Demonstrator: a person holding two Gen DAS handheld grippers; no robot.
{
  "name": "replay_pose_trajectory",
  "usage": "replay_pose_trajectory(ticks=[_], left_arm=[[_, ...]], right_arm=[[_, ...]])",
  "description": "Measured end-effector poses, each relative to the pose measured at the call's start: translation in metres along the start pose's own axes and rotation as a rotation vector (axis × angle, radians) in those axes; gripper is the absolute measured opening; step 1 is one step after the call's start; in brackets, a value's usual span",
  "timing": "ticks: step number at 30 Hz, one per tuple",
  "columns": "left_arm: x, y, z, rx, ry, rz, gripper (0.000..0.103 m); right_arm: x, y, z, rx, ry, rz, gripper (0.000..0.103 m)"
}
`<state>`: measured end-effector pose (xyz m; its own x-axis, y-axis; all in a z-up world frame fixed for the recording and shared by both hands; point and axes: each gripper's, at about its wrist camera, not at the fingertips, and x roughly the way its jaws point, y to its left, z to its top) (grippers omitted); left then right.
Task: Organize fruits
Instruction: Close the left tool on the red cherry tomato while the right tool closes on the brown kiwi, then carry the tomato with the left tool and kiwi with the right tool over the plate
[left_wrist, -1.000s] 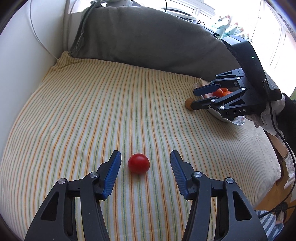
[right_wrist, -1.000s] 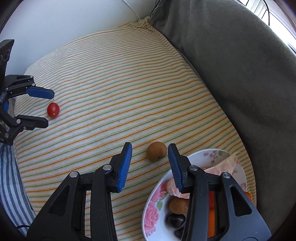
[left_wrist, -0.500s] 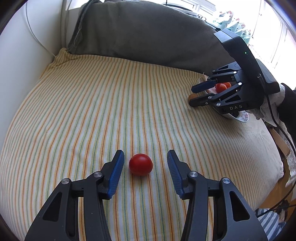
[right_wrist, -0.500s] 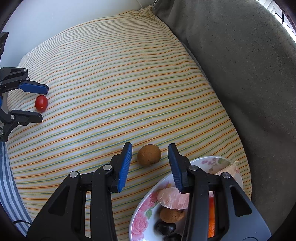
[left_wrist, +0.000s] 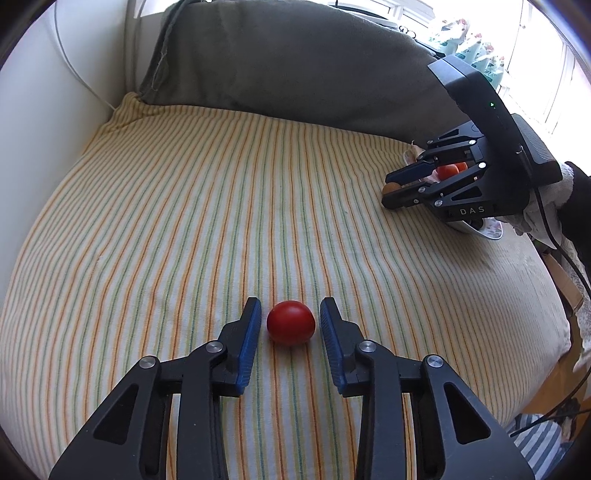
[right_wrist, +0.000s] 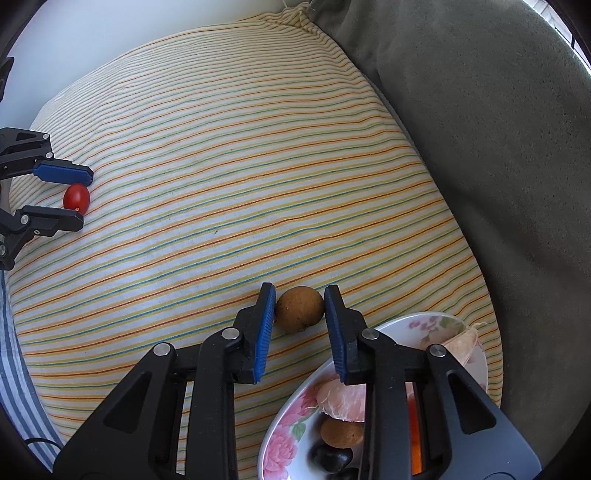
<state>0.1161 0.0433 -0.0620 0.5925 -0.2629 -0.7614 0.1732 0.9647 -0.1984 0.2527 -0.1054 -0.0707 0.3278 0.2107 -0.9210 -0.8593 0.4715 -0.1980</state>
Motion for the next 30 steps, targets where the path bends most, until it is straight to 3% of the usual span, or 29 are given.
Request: replay_pose_trajectory(ticks=[3,17,30], left_arm=[[0.000,0.001,-0.001,-0.005,-0.003,0.002,0.024],[-0.005,-0.003,-0.001,0.008,-0.023,-0.001,0.024],[-0.016,-0.020,0.008,0.040,-0.061,-0.025,0.024]], right_arm=[[0.000,0.002,0.000,0.004,-0.002,-0.004,0.029],[-0.013,0.006,-0.005,0.038,-0.045,-0.009,0.028],[-0.051,0.002,-0.024,0.105,-0.152,-0.003,0.028]])
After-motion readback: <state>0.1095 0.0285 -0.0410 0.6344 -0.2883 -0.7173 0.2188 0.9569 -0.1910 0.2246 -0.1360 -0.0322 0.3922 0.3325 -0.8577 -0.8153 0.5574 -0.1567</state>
